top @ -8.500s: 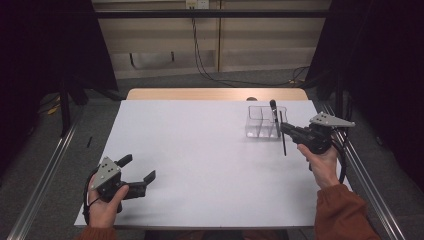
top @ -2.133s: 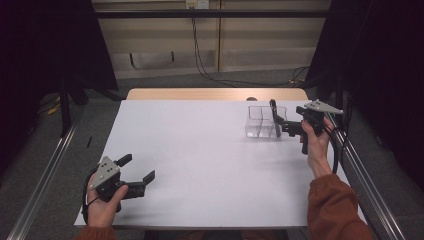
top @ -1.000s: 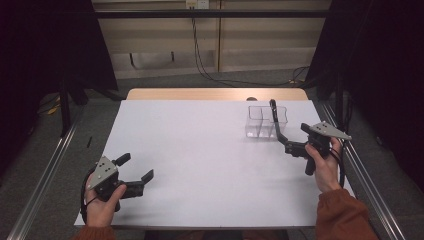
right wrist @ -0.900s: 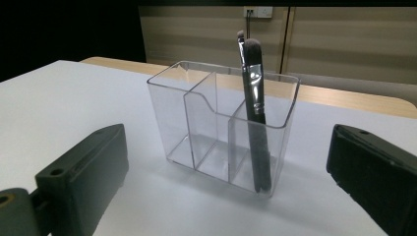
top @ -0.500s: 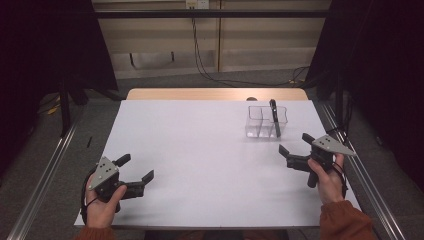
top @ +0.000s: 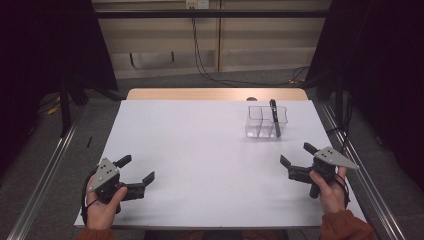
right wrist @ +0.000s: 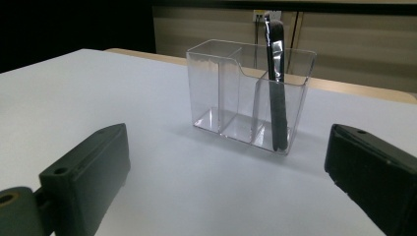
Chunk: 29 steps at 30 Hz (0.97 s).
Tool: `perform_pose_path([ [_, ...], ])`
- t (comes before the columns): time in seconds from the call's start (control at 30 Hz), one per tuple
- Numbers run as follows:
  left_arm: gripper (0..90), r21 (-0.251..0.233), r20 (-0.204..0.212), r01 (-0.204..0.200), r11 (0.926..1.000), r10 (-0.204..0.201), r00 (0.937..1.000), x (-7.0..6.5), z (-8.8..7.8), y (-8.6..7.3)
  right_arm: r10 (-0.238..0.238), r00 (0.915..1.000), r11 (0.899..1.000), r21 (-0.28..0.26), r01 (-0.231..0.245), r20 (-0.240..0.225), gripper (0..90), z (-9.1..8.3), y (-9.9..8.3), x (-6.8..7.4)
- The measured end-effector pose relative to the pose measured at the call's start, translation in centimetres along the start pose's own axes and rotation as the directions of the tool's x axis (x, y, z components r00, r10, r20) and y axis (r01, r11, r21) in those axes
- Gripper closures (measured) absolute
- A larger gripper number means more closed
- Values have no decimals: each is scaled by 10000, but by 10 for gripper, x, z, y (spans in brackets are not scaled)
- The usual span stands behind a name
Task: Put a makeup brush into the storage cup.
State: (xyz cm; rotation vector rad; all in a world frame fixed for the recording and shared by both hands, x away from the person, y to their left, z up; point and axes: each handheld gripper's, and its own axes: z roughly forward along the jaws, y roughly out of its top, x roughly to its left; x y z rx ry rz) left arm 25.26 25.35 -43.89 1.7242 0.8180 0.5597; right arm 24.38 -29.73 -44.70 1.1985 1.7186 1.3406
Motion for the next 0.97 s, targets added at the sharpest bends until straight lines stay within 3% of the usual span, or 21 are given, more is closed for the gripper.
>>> perform_pose_path([
  [0.27,29,74,-113,23,10000,-22,9999,-2,-2,-1,-89,9996,9997,229,95,-249,28,-9,-9,7],
  [0.67,27,84,-107,35,10000,-34,9999,-1,-5,-2,387,9992,9992,72,-386,-111,22,-30,-12,6],
  [0.97,25,112,-206,82,9999,-80,9998,0,-4,-2,437,9990,9988,236,-435,-76,23,-29,-15,5],
])
